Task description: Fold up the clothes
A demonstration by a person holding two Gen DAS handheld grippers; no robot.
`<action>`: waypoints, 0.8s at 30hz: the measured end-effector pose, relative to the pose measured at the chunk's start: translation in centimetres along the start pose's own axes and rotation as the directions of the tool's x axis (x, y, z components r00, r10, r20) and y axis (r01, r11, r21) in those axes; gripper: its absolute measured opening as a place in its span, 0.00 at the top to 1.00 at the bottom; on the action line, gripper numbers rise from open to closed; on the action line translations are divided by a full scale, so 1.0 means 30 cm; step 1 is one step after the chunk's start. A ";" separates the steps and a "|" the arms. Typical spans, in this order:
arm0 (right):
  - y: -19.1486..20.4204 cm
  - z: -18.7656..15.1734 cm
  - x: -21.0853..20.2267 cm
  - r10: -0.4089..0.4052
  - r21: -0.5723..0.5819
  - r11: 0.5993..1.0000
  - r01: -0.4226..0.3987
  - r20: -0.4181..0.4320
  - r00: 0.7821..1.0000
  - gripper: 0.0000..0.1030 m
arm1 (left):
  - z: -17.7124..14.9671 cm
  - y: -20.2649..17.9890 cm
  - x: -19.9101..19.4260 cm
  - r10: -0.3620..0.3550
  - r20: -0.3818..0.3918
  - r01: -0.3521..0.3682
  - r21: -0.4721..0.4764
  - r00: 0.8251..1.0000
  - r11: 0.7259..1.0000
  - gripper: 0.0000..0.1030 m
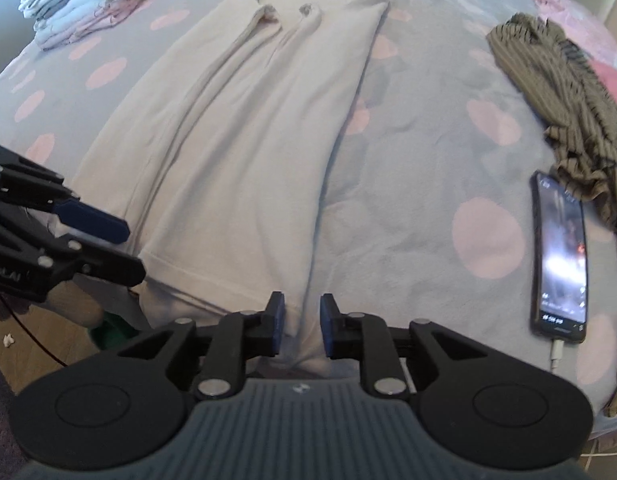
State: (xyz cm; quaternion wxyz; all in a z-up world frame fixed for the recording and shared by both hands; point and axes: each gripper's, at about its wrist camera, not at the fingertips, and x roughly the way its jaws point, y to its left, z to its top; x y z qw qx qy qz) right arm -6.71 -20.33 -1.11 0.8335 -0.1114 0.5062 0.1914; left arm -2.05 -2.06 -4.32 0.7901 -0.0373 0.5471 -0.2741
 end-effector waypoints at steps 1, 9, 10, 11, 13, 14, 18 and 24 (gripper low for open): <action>0.006 0.004 -0.014 0.011 -0.002 1.000 -0.011 0.027 1.000 0.79 | -0.009 -0.005 -0.018 0.006 0.015 -0.006 0.007 1.000 1.000 0.60; 0.144 0.069 -0.065 0.151 -0.113 0.984 -0.135 0.149 0.977 0.79 | -0.062 -0.023 -0.068 0.168 0.073 -0.174 0.094 0.983 0.980 0.61; 0.166 0.077 -0.057 0.167 -0.128 0.981 -0.149 0.146 0.975 0.79 | -0.064 -0.019 -0.064 0.180 0.077 -0.187 0.101 0.981 0.977 0.61; 0.185 0.085 -0.047 0.180 -0.140 0.977 -0.160 0.142 0.973 0.79 | -0.064 -0.012 -0.058 0.175 0.075 -0.182 0.101 0.982 0.978 0.61; 0.223 0.092 -0.021 0.182 -0.171 0.972 -0.159 0.128 0.975 0.79 | -0.064 0.002 -0.034 0.164 0.062 -0.170 0.096 0.984 0.981 0.61; 0.241 0.095 -0.007 0.177 -0.188 0.970 -0.153 0.118 0.977 0.79 | -0.066 0.011 -0.019 0.171 0.049 -0.175 0.094 0.984 0.980 0.62; 0.267 0.087 0.056 0.155 -0.225 0.964 -0.139 0.058 0.986 0.79 | -0.074 0.033 0.010 0.182 0.031 -0.184 0.114 0.983 0.976 0.65; 0.223 0.071 0.086 0.166 -0.167 0.973 -0.161 0.014 0.986 0.72 | -0.071 0.054 -0.031 0.152 0.049 -0.155 0.085 0.987 0.984 0.64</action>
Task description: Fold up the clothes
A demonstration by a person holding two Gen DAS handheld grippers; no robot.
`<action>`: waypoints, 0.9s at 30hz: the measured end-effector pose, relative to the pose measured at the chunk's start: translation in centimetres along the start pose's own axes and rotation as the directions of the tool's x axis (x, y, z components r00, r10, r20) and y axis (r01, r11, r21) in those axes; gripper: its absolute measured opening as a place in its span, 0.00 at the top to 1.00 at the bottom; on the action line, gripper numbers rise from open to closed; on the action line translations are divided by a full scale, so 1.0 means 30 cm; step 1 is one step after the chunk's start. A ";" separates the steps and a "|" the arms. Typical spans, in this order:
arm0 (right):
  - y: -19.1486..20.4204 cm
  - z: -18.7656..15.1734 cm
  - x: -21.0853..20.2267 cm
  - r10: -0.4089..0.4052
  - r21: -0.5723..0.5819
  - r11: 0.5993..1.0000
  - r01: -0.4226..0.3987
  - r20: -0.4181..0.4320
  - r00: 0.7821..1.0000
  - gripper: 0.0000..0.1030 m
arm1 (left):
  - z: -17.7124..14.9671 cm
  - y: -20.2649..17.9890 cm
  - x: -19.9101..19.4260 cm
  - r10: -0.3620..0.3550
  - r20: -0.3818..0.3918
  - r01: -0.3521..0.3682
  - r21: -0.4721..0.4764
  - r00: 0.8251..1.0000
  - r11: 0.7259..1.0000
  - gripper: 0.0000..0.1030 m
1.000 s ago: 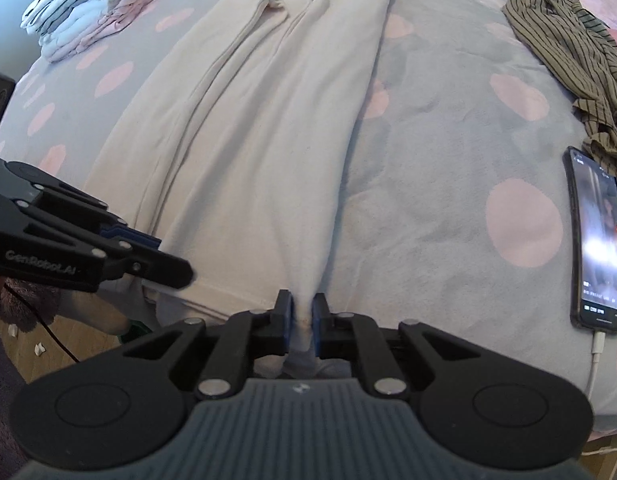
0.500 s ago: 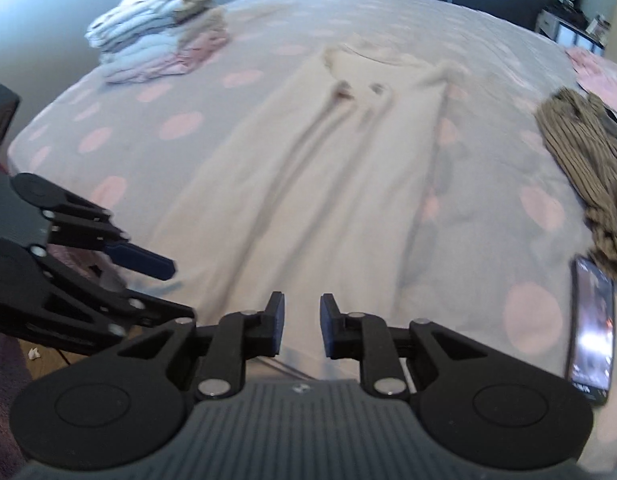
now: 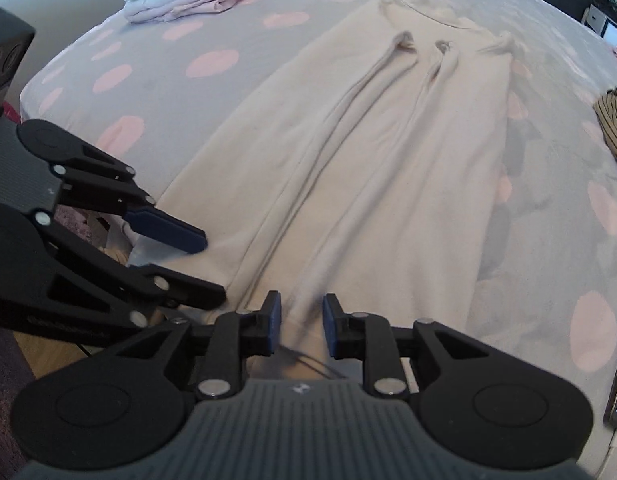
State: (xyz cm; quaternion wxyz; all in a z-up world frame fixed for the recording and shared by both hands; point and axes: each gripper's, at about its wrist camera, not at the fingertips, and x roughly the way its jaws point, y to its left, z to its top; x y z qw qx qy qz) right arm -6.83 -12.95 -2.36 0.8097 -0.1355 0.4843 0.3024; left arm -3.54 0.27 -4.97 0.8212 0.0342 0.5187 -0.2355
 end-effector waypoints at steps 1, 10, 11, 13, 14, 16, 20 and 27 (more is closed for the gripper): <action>-0.008 -0.001 -0.013 -0.001 0.012 1.000 0.001 0.011 1.000 0.67 | 0.000 0.011 -0.017 0.006 0.016 -0.006 -0.016 1.000 1.000 0.63; -0.138 -0.026 -0.077 -0.106 0.132 0.986 0.101 0.031 0.994 0.64 | -0.014 0.166 -0.107 0.113 0.086 -0.091 -0.223 0.990 0.971 0.57; -0.155 -0.032 -0.079 -0.120 0.149 0.982 0.115 0.025 0.992 0.64 | -0.019 0.182 -0.108 0.115 0.078 -0.093 -0.242 0.990 0.966 0.57; -0.191 -0.046 -0.083 -0.124 0.197 0.973 0.118 0.019 0.992 0.64 | -0.032 0.214 -0.107 0.092 0.067 -0.070 -0.284 0.993 0.956 0.57; -0.206 -0.051 -0.083 -0.112 0.222 0.969 0.106 0.016 0.994 0.64 | -0.036 0.223 -0.101 0.066 0.064 -0.044 -0.301 0.996 0.953 0.57; -0.226 -0.060 -0.073 -0.084 0.266 0.961 0.080 0.005 0.996 0.64 | -0.045 0.237 -0.086 0.012 0.058 0.008 -0.327 0.998 0.945 0.57; -0.259 -0.083 -0.032 -0.031 0.337 0.941 0.041 -0.032 0.999 0.64 | -0.066 0.249 -0.035 -0.018 -0.008 0.014 -0.341 1.000 0.940 0.57; -0.303 -0.104 0.002 0.044 0.448 0.893 -0.026 -0.031 0.999 0.65 | -0.091 0.246 -0.005 -0.075 -0.036 0.057 -0.361 0.996 0.931 0.58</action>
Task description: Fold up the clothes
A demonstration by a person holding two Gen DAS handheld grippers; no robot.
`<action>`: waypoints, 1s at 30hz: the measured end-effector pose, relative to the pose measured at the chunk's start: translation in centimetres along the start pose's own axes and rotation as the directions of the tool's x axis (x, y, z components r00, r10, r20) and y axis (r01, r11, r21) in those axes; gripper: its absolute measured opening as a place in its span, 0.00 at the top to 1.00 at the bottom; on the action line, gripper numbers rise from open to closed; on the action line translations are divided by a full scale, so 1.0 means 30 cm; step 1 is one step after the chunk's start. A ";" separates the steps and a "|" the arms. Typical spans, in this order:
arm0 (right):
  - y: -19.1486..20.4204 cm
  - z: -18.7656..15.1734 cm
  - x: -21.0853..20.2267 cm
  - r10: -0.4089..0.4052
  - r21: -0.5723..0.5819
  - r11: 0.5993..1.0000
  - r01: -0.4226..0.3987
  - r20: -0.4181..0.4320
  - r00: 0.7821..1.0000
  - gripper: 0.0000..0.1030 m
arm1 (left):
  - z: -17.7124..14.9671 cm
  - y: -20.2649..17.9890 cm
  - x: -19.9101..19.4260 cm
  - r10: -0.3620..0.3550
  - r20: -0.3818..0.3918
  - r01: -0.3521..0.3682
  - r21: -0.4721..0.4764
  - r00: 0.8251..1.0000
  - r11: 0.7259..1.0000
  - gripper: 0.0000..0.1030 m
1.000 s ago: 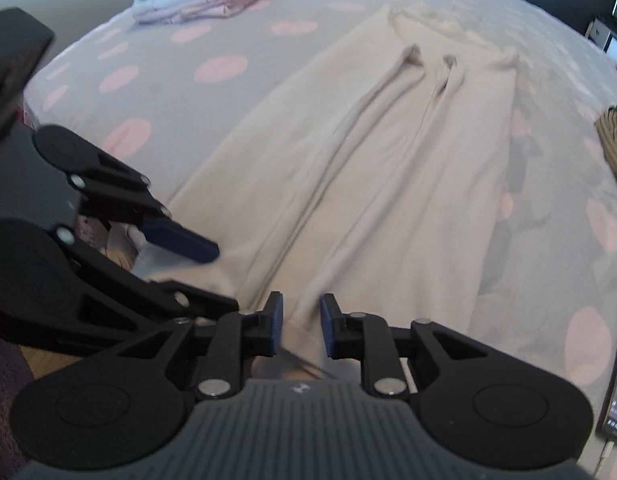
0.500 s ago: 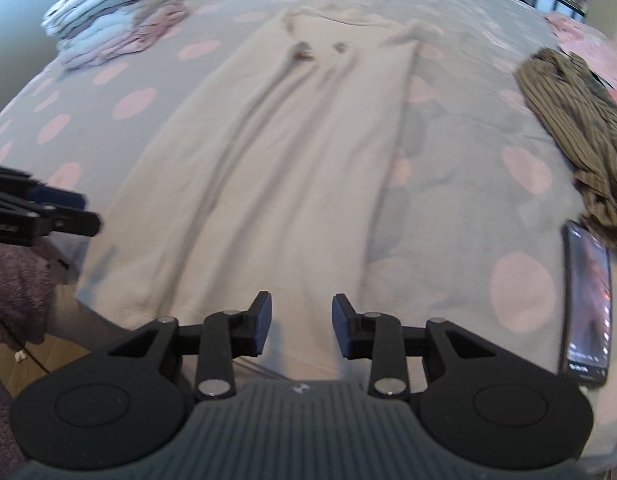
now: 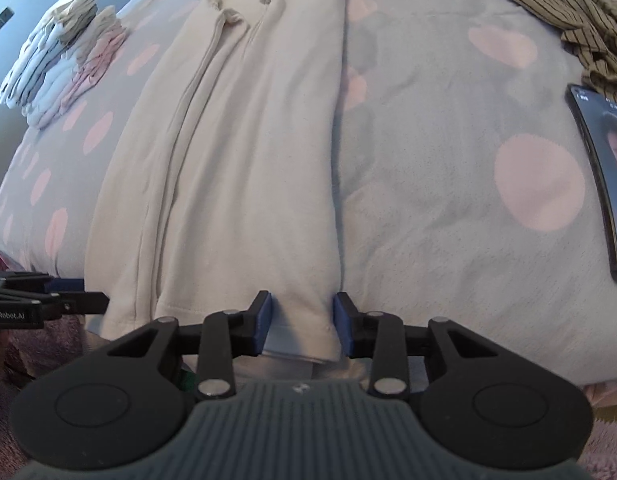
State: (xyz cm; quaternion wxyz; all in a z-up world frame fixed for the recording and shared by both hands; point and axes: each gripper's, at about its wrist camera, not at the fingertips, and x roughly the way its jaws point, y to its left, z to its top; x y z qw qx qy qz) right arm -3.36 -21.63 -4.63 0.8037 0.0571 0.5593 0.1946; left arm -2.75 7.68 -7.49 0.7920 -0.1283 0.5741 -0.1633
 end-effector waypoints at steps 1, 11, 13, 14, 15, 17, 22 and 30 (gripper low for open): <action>0.004 -0.001 -0.001 0.002 -0.003 1.000 -0.002 0.002 1.000 0.68 | -0.001 0.001 0.002 -0.006 -0.003 0.006 -0.001 1.000 1.000 0.66; -0.006 0.007 -0.076 0.085 0.045 0.995 -0.088 0.053 0.995 0.89 | 0.018 0.014 -0.047 -0.118 0.040 0.119 -0.023 0.992 0.993 0.89; -0.007 0.021 -0.107 0.120 0.057 0.991 -0.124 0.075 0.990 0.90 | 0.038 0.017 -0.086 -0.176 0.077 0.179 -0.028 0.981 0.984 0.90; -0.006 0.031 -0.125 0.139 0.065 0.987 -0.146 0.090 0.986 0.90 | 0.050 0.020 -0.103 -0.197 0.094 0.201 -0.033 0.976 0.979 0.90; -0.007 0.042 -0.143 0.157 0.071 0.984 -0.164 0.105 0.982 0.90 | 0.062 0.024 -0.121 -0.218 0.111 0.224 -0.039 0.970 0.974 0.90; -0.007 0.070 -0.179 0.184 0.078 0.977 -0.196 0.135 0.973 0.90 | 0.092 0.040 -0.157 -0.254 0.146 0.265 -0.059 0.956 0.962 0.90; -0.018 0.176 -0.250 0.253 0.109 0.954 -0.279 0.205 0.946 0.91 | 0.214 0.064 -0.231 -0.318 0.219 0.339 -0.065 0.923 0.939 0.90; -0.051 0.414 -0.214 0.234 0.096 0.958 -0.270 0.280 0.931 0.91 | 0.499 0.074 -0.216 -0.271 0.243 0.285 -0.023 0.931 0.958 0.90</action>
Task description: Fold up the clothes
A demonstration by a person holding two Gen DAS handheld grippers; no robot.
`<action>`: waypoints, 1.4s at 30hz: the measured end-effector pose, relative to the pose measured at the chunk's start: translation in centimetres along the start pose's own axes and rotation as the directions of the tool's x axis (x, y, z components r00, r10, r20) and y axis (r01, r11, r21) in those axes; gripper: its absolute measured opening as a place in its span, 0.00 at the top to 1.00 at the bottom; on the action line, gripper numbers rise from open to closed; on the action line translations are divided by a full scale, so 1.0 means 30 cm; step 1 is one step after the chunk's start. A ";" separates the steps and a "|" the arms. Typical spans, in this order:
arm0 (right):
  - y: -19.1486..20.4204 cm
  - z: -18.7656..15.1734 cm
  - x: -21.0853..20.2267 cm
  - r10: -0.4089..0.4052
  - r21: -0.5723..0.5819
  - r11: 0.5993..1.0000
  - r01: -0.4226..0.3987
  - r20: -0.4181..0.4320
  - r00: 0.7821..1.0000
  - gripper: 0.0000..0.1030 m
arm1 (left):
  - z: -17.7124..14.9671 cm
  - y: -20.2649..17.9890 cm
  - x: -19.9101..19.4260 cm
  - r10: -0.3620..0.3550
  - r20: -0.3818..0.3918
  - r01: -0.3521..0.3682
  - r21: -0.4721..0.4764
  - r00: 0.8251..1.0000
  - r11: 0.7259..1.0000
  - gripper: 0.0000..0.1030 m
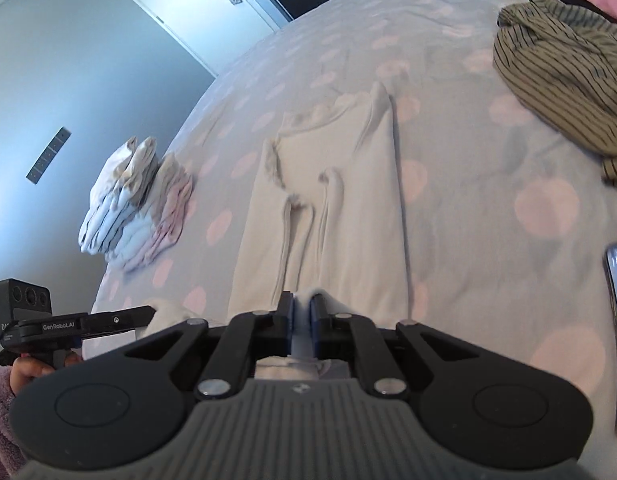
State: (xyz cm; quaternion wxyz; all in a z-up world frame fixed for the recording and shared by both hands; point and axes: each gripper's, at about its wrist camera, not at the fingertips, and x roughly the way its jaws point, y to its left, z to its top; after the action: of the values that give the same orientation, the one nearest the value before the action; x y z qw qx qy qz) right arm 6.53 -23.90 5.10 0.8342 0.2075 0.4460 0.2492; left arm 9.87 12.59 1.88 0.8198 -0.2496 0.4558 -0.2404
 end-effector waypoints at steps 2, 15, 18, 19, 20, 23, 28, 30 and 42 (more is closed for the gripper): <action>-0.021 0.046 0.044 -0.018 -0.007 1.000 0.018 0.013 1.000 0.91 | 0.059 0.024 0.036 0.018 0.006 -0.018 0.000 1.000 1.000 0.90; -0.175 0.230 0.398 -0.067 0.010 0.998 0.067 -0.032 0.997 0.91 | 0.249 0.265 0.311 0.075 -0.008 -0.075 -0.120 0.997 0.990 0.91; -0.217 0.229 0.442 -0.074 0.037 0.996 0.076 -0.045 0.996 0.90 | 0.249 0.305 0.355 0.059 -0.007 -0.059 -0.146 0.998 0.987 0.90; -0.226 0.227 0.448 -0.072 0.045 0.996 0.074 -0.045 0.996 0.89 | 0.249 0.309 0.359 0.058 -0.007 -0.058 -0.148 0.998 0.987 0.90; -0.229 0.225 0.447 -0.067 0.051 0.996 0.069 -0.043 0.997 0.87 | 0.249 0.313 0.364 0.057 -0.007 -0.057 -0.151 0.998 0.987 0.90; -0.212 0.220 0.420 -0.068 0.029 0.997 0.069 -0.031 0.997 0.83 | 0.247 0.303 0.350 0.059 -0.005 -0.060 -0.150 0.998 0.987 0.87; -0.153 0.190 0.327 -0.081 -0.042 0.996 0.081 0.021 0.997 0.54 | 0.218 0.232 0.269 0.086 0.044 -0.081 -0.101 0.995 0.992 0.57; -0.136 0.162 0.298 -0.099 -0.061 0.993 0.100 0.026 0.995 0.54 | 0.191 0.200 0.226 0.107 0.078 -0.102 -0.073 0.991 0.992 0.52; -0.129 -0.011 0.263 -0.154 -0.086 0.985 0.151 -0.033 0.988 0.54 | -0.036 0.219 0.148 0.160 0.030 -0.157 -0.074 0.987 0.985 0.52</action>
State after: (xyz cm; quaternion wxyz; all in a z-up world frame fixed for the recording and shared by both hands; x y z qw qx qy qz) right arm 10.90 -22.17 -2.33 0.8498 0.1328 0.4662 0.2071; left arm 12.09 14.60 -5.53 0.8350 -0.2459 0.4677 -0.1536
